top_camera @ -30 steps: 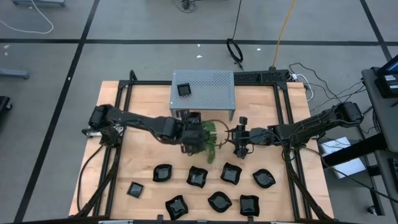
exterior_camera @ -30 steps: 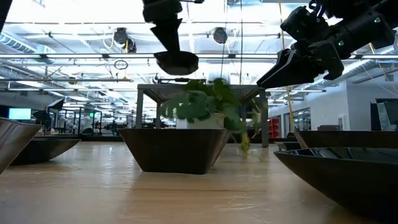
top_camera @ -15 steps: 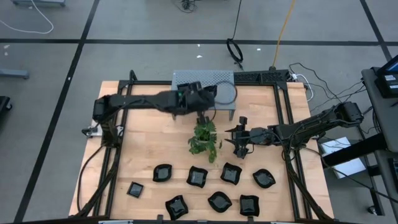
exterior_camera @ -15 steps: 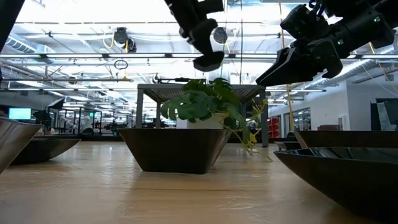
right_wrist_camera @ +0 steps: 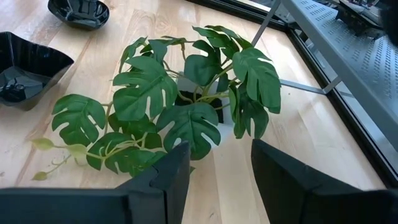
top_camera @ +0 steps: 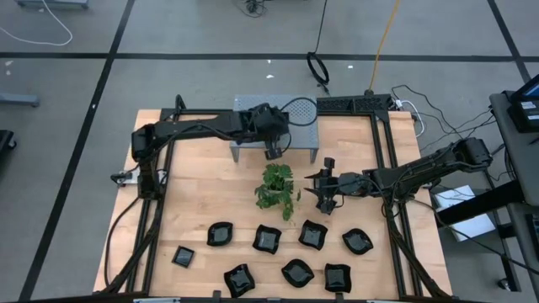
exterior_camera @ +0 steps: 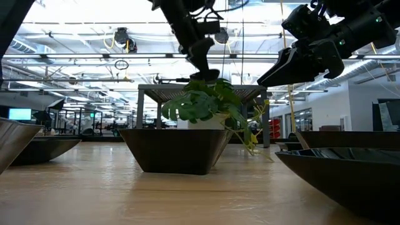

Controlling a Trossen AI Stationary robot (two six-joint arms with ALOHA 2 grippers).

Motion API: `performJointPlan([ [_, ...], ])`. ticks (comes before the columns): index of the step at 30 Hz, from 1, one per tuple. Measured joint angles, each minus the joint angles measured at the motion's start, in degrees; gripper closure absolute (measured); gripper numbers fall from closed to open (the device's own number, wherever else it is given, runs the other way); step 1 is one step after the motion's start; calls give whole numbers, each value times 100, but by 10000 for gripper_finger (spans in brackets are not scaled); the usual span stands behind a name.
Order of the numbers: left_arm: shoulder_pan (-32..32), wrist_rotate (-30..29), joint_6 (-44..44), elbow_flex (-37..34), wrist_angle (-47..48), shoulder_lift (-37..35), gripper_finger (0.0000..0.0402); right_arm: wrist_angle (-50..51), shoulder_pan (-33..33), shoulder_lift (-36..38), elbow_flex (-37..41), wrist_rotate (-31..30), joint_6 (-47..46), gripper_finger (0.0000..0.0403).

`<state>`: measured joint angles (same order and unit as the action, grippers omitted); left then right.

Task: Pick & Place Mini shaped plates
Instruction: Put the black leaf shaped plate on the shelf, then stack the black leaf plate on top of the other black leaf plate on the shelf

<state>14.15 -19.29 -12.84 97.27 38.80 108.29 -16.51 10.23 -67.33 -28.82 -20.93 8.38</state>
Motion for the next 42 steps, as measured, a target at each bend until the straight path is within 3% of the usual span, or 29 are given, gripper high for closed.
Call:
performJointPlan([
  [4,6,-149,-198,-6,127,196,397,-57,0,-2,-3,0,2,245],
  [14,33,-1047,-507,-4,33,212,374,-184,-1,-2,-4,0,4,245],
  [21,39,-1045,-482,-4,-4,212,370,-229,-1,-2,-4,0,3,245],
  [27,-78,-1048,-490,-4,-9,212,319,-216,-1,-2,-4,0,4,245],
  [34,-262,-1436,-803,-4,-3,-9,254,-216,-1,-2,-4,0,2,245],
  [42,-590,-1362,-221,0,-240,-701,244,-230,-1,-2,-2,4,2,245],
])
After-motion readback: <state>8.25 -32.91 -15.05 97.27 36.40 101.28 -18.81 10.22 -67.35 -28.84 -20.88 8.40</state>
